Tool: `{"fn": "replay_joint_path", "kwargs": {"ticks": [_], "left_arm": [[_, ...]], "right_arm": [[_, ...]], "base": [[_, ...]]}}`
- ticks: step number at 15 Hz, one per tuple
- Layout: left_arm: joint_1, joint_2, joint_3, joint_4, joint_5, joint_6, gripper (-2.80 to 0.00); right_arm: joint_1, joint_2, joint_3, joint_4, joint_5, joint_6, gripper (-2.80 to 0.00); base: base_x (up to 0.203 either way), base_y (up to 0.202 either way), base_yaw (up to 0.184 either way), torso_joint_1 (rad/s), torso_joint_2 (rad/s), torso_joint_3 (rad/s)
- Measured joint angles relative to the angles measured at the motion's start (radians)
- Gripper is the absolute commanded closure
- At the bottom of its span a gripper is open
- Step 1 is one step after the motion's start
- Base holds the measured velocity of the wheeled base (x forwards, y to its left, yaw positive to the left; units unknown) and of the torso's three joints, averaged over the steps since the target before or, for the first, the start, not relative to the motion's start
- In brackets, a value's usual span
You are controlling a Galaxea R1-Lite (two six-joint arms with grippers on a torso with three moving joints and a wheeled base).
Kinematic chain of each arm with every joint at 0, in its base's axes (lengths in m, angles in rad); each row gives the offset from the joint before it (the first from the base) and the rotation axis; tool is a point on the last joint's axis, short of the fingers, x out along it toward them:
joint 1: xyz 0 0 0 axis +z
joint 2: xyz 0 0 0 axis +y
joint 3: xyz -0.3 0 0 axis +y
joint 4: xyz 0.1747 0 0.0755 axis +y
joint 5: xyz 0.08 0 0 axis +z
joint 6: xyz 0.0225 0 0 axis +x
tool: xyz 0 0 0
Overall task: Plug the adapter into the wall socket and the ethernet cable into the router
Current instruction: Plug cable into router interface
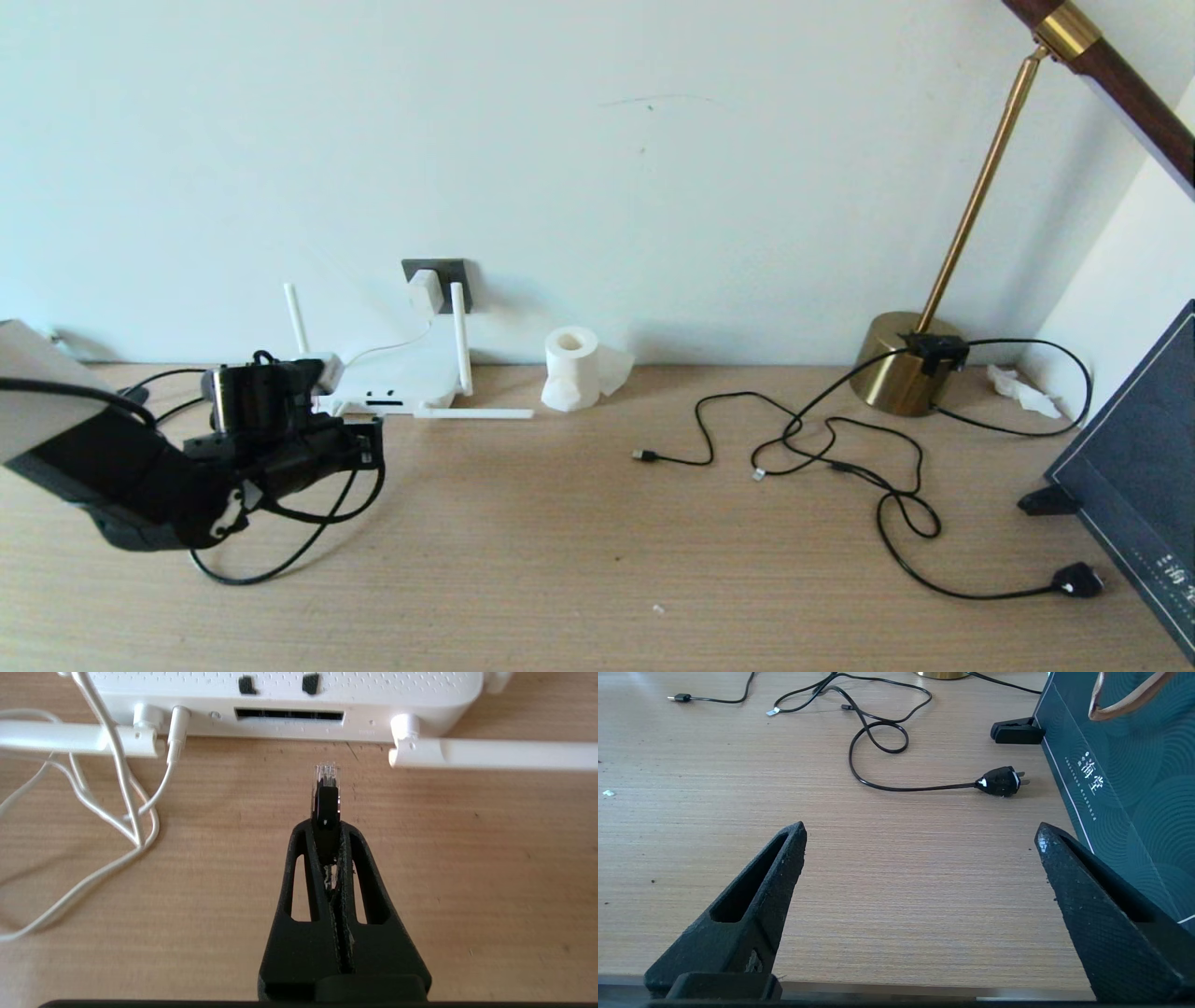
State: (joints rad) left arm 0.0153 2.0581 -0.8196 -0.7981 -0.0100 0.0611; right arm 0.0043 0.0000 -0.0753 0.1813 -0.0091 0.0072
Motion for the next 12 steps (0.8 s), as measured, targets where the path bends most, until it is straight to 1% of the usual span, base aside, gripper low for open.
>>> {"fn": "replay_joint_path", "kwargs": {"ticks": [5, 8, 12], "left_arm": [[0.016, -0.022, 0.028, -0.001, -0.003, -0.001, 0.00], [0.038, -0.021, 0.022, -0.001, -0.019, 0.000, 0.00], [0.055, -0.009, 0.005, 0.000, -0.022, 0.000, 0.00]], "right_arm": [[0.000, 0.000, 0.000, 0.000, 0.000, 0.003, -2.80], [0.000, 0.000, 0.000, 0.000, 0.000, 0.003, -2.80], [0.000, 0.000, 0.000, 0.000, 0.000, 0.003, -2.80]], "base": [[0.000, 0.000, 0.000, 0.000, 0.00, 0.000], [0.000, 0.000, 0.000, 0.000, 0.00, 0.000], [0.000, 0.000, 0.000, 0.000, 0.00, 0.000]]}}
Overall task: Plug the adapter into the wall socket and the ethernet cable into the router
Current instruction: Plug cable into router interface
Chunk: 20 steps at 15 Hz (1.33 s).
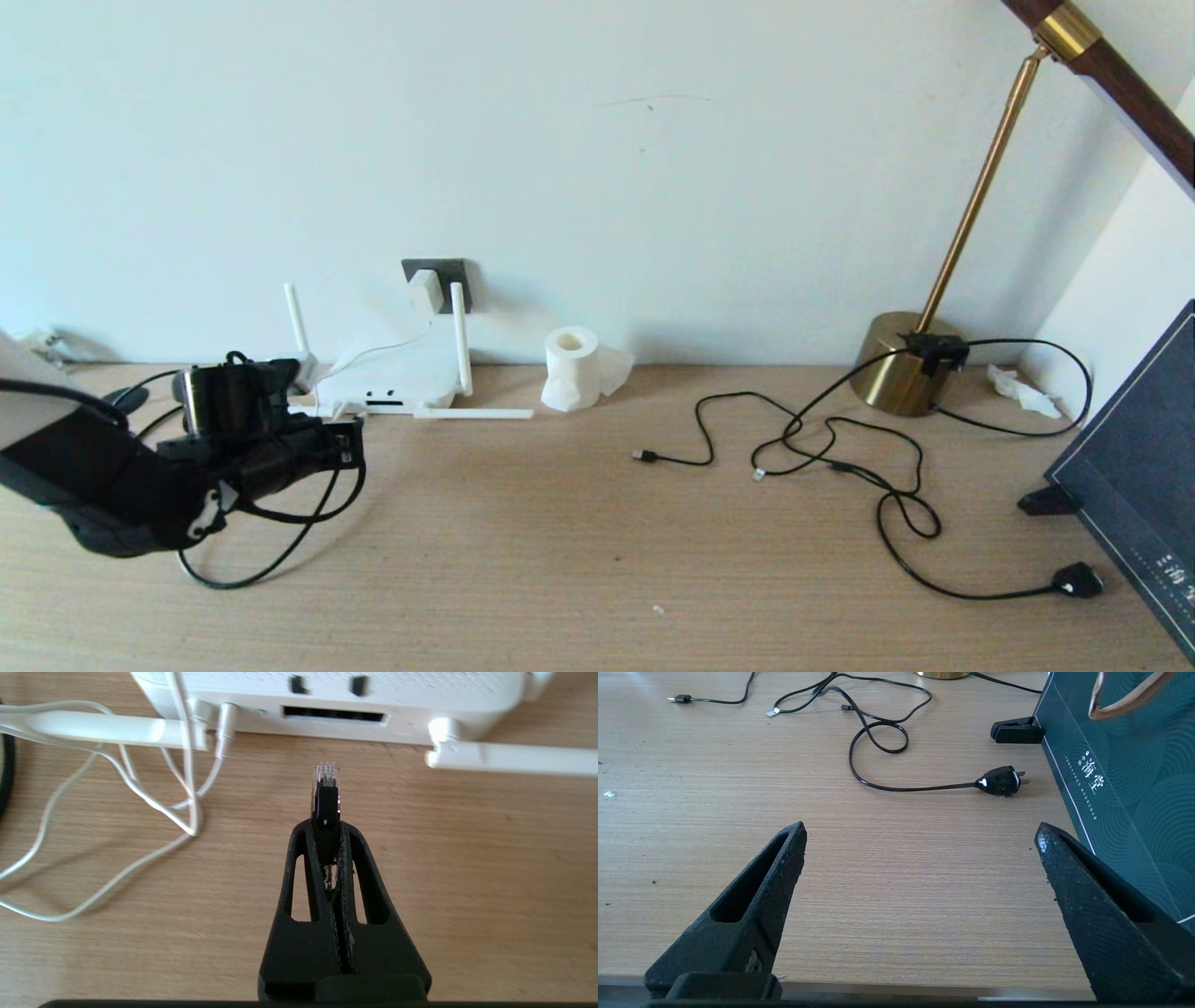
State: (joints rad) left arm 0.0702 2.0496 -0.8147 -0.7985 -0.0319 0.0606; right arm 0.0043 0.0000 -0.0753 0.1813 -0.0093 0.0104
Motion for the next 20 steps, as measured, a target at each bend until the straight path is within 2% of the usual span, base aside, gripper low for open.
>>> {"fn": "replay_joint_path", "kwargs": {"ticks": [20], "left_arm": [[0.003, 0.095, -0.106, 0.002, 0.000, 0.002, 0.00]], "right_arm": [[0.000, 0.000, 0.000, 0.000, 0.000, 0.000, -2.80]], "base": [[0.000, 0.000, 0.000, 0.000, 0.00, 0.000]]}}
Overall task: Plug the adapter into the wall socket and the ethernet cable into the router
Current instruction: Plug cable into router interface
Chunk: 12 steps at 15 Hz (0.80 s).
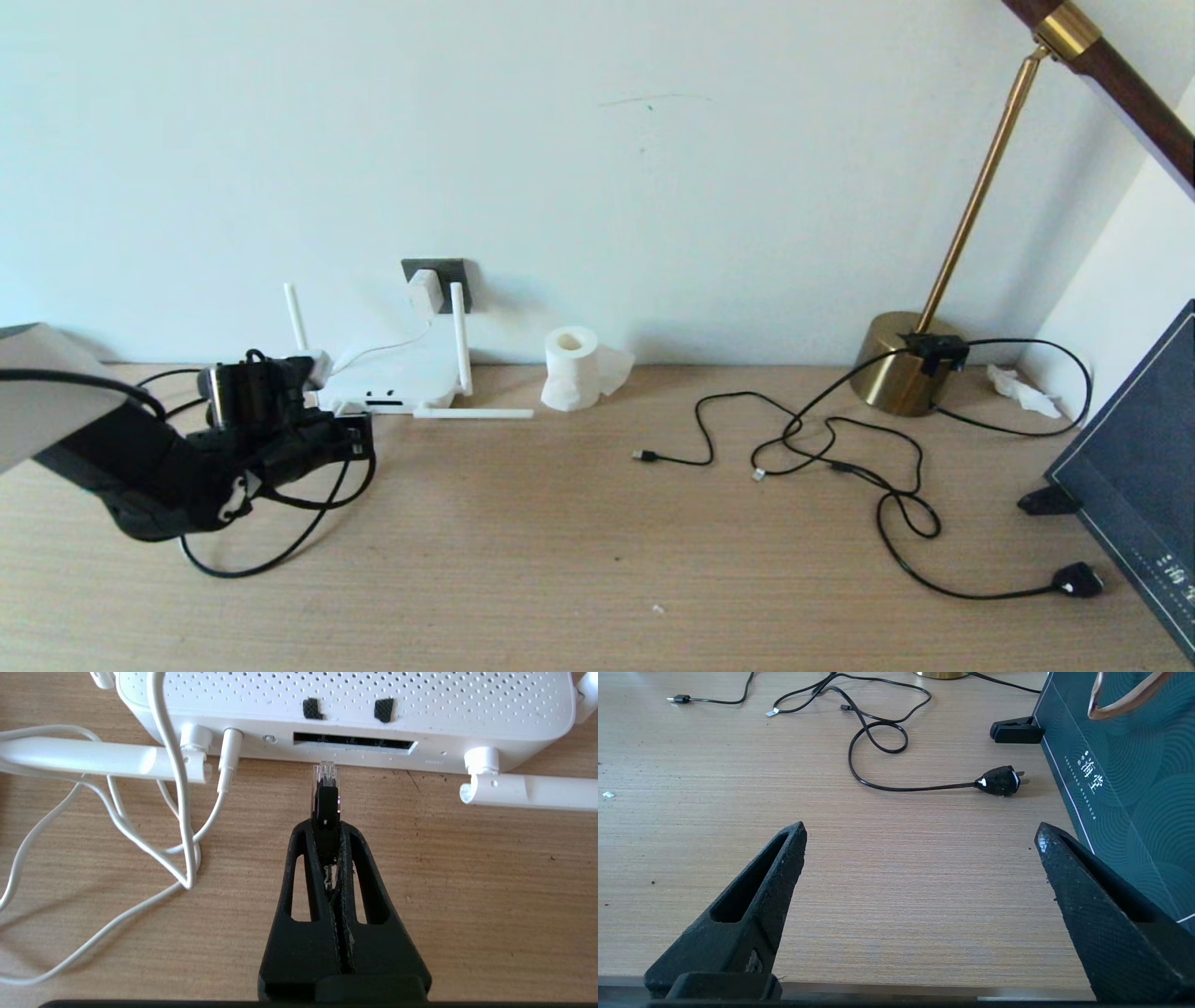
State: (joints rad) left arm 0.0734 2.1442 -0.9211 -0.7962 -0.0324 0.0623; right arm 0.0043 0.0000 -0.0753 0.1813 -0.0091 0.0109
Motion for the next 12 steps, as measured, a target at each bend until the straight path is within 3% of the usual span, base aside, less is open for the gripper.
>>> {"fn": "replay_joint_path", "kwargs": {"ticks": [12], "left_arm": [[0.001, 0.008, -0.024, 0.006, 0.000, 0.001, 0.00]], "right_arm": [[0.000, 0.000, 0.000, 0.000, 0.000, 0.000, -2.80]], "base": [[0.000, 0.000, 0.000, 0.000, 0.00, 0.000]]}}
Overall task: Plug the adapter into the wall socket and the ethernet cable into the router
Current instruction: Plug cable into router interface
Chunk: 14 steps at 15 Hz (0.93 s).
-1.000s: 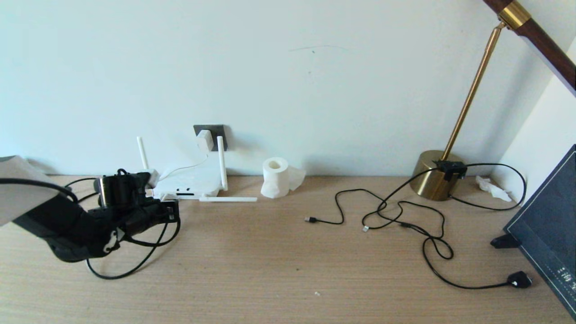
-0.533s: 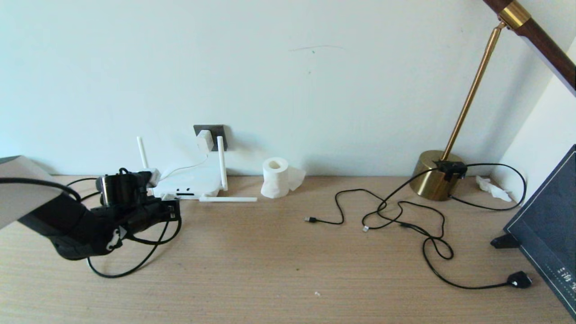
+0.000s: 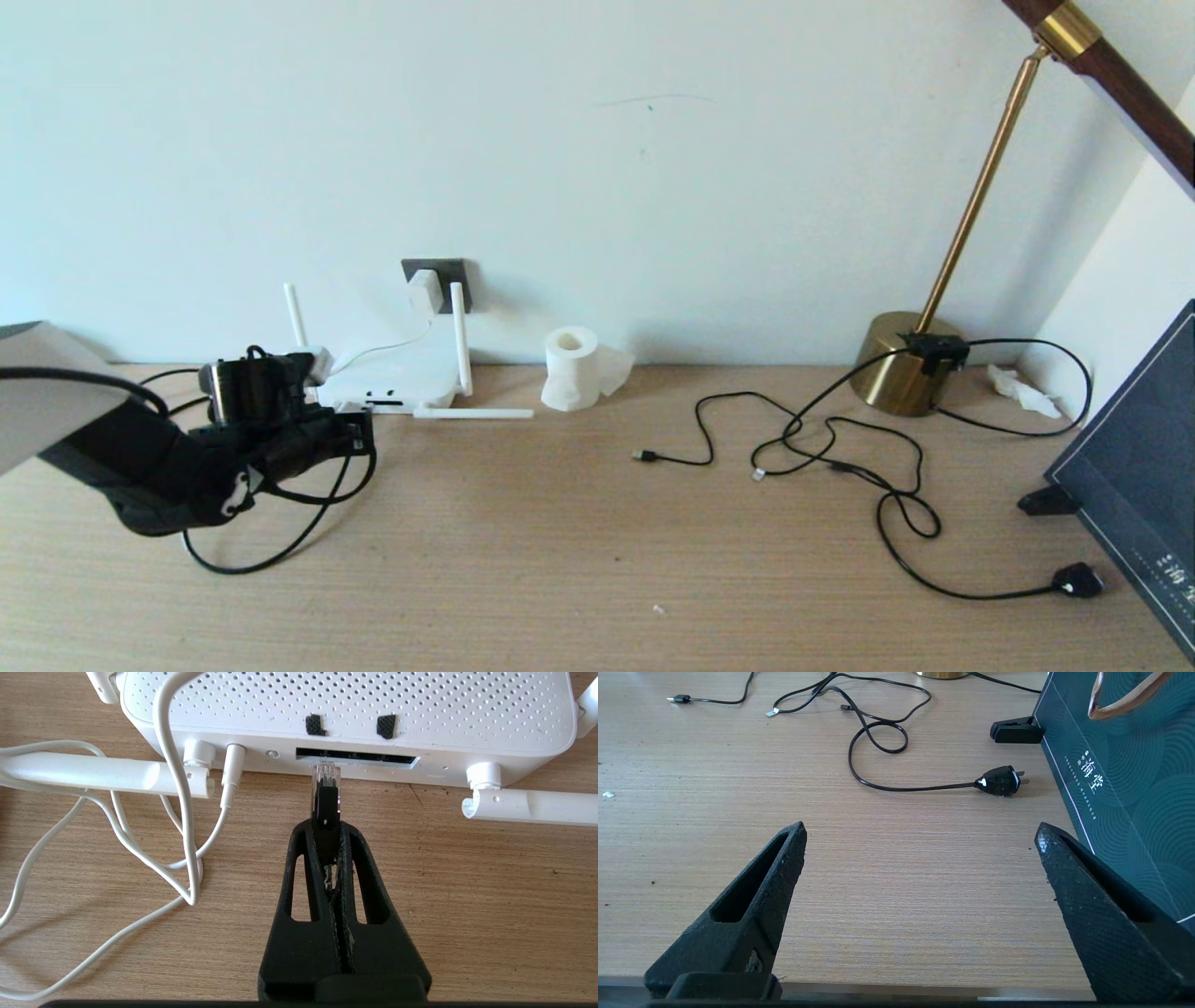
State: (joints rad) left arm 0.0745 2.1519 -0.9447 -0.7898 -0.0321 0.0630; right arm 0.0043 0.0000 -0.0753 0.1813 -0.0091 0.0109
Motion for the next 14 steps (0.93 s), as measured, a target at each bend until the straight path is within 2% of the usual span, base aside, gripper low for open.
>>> {"fn": "replay_joint_path", "kwargs": {"ticks": [14], "left_arm": [[0.001, 0.000, -0.002, 0.001, 0.000, 0.006, 0.00]], "right_arm": [[0.000, 0.000, 0.000, 0.000, 0.000, 0.000, -2.80]], "base": [[0.000, 0.000, 0.000, 0.000, 0.00, 0.000]]}}
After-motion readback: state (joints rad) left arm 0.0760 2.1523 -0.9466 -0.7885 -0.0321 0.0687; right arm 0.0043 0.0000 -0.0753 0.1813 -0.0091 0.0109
